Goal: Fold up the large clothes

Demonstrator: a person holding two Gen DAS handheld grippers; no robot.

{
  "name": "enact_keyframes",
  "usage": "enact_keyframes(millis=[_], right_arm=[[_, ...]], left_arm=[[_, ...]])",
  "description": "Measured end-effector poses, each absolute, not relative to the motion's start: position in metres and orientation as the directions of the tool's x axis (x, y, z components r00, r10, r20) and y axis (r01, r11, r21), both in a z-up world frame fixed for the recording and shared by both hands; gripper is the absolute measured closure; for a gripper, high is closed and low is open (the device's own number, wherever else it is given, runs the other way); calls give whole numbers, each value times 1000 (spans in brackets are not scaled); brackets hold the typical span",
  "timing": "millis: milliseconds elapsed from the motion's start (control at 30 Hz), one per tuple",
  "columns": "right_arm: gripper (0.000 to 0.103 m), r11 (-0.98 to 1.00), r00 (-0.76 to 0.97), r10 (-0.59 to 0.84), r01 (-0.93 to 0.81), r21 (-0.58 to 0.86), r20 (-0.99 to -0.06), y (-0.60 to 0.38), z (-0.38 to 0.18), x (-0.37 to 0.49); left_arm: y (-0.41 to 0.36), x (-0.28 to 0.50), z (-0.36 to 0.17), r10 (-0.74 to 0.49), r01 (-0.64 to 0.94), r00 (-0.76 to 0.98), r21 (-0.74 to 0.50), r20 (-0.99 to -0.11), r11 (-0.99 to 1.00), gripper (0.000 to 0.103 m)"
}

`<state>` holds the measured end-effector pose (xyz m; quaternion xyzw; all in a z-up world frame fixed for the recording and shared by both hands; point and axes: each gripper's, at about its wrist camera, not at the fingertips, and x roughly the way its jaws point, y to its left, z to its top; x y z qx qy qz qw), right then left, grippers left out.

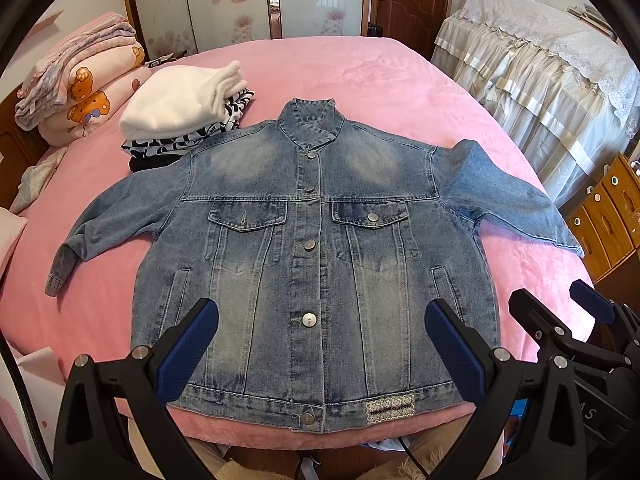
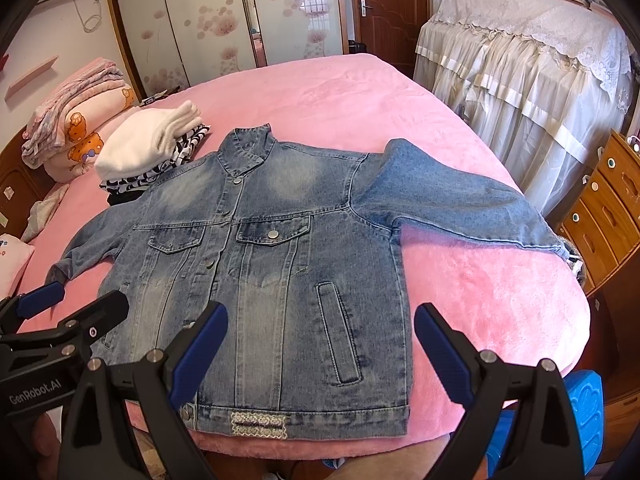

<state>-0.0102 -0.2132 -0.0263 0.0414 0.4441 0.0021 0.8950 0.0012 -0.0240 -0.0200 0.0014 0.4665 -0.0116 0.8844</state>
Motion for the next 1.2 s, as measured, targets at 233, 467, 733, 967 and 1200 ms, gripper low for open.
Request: enact_keyframes(millis=[233, 467, 733, 967, 1200], right_arm=[[8, 997, 603, 40, 33, 76, -797, -214, -27, -10], [14, 995, 604, 72, 16, 102, -794, -216, -32, -9], [15, 982, 599, 138, 19, 186, -789, -229, -37, -3], [15, 964, 582, 216, 1, 266, -784, -237, -44, 1], [15, 971, 616, 174, 23, 239, -769, -252, -42, 7]], left_arm=[[-25, 0, -21, -18, 21, 564, -7, -826, 1000, 1], [-30, 3, -26, -24, 26, 556, -12, -831, 1000, 1], [-34, 15, -23, -28, 29, 542, -14, -840, 999, 1], [-44, 28, -24, -12, 32, 526, 6, -850, 999, 1], [-59, 42, -16, -35, 69, 561, 5, -827, 998, 1]])
